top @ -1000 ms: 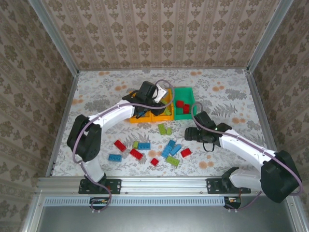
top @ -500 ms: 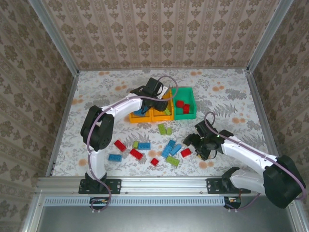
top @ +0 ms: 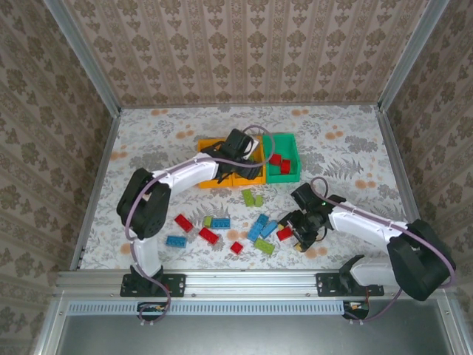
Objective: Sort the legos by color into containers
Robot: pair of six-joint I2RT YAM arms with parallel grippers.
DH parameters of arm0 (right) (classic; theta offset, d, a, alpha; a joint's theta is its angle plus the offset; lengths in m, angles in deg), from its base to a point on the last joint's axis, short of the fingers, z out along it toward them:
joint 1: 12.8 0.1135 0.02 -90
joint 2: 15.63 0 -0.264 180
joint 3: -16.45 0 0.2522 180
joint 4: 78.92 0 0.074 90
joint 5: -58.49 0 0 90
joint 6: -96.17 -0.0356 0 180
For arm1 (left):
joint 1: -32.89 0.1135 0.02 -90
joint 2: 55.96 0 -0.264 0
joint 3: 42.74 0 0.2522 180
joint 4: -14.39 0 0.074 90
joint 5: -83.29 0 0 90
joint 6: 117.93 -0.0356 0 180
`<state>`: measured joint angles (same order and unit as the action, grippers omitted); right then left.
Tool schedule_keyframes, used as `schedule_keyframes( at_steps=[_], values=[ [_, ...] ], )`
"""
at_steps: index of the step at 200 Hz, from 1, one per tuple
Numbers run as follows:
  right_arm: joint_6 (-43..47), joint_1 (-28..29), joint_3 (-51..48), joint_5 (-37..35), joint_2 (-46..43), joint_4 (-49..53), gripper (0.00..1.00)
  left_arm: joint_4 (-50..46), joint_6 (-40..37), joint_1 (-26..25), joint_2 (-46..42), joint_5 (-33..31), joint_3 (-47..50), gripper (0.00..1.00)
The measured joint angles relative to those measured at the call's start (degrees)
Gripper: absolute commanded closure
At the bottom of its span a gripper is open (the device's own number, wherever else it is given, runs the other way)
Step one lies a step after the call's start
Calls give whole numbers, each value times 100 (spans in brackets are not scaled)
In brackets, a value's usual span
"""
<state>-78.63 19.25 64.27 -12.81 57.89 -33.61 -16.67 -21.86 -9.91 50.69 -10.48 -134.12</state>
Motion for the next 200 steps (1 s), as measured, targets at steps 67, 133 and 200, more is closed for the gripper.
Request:
schedule_keyframes(
  at_steps=[67, 133, 200],
  values=[
    [-79, 4, 155, -7, 479, -114, 43, 273, 42, -109, -1014, -249, 1049, 21],
    [105, -223, 286, 96, 732, 184, 74, 289, 44, -409, -1735, -468, 1786, 21],
    [1757, -686, 1285, -1113, 828, 472, 79, 319, 44, -837, -2570, -581, 2507, 21]
  ],
)
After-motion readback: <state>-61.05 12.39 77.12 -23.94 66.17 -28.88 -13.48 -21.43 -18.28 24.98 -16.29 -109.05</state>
